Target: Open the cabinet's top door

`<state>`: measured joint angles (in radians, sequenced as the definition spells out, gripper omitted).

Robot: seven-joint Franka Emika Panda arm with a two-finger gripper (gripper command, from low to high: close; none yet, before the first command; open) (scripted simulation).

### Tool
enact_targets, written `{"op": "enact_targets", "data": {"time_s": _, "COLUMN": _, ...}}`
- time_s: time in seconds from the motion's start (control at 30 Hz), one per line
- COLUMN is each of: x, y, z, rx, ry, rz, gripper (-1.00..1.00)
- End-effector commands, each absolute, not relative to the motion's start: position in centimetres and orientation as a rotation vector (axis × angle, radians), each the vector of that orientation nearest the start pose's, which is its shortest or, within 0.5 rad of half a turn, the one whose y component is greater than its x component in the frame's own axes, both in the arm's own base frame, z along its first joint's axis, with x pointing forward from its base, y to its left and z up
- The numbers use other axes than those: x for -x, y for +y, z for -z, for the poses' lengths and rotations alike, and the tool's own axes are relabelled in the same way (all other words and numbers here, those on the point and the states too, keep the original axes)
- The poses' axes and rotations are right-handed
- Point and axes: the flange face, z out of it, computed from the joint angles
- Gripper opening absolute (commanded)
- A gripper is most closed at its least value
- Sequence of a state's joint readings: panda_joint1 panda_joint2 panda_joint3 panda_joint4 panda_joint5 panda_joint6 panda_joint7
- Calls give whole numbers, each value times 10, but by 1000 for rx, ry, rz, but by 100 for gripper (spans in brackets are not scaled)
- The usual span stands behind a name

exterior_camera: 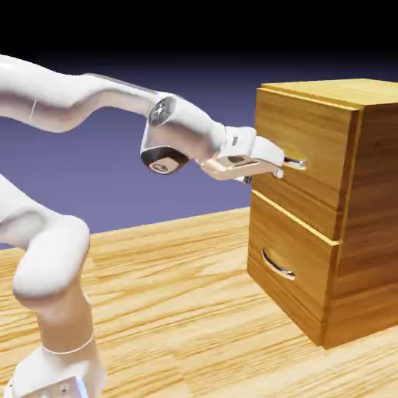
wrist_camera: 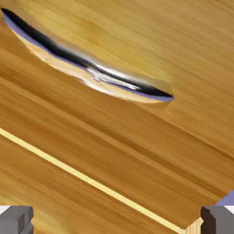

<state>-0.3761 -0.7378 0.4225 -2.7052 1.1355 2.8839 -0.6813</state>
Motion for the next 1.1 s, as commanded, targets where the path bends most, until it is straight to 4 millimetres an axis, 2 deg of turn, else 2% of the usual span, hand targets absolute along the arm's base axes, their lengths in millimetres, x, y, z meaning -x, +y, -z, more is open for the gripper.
{"op": "enact_targets", "data": {"time_s": 0.0, "x": -367, "y": -22, "z": -516, "rx": 2637, "ry": 259, "rz": 1418, "gripper": 0}}
{"op": "enact_targets", "data": {"time_s": 0.53, "x": -364, "y": -3, "z": -515, "rx": 2616, "ry": -163, "rz": 1708, "gripper": 0}}
{"op": "enact_targets", "data": {"time_s": 1.07, "x": -376, "y": 27, "z": -498, "rx": 2554, "ry": -597, "rz": 2075, "gripper": 0}}
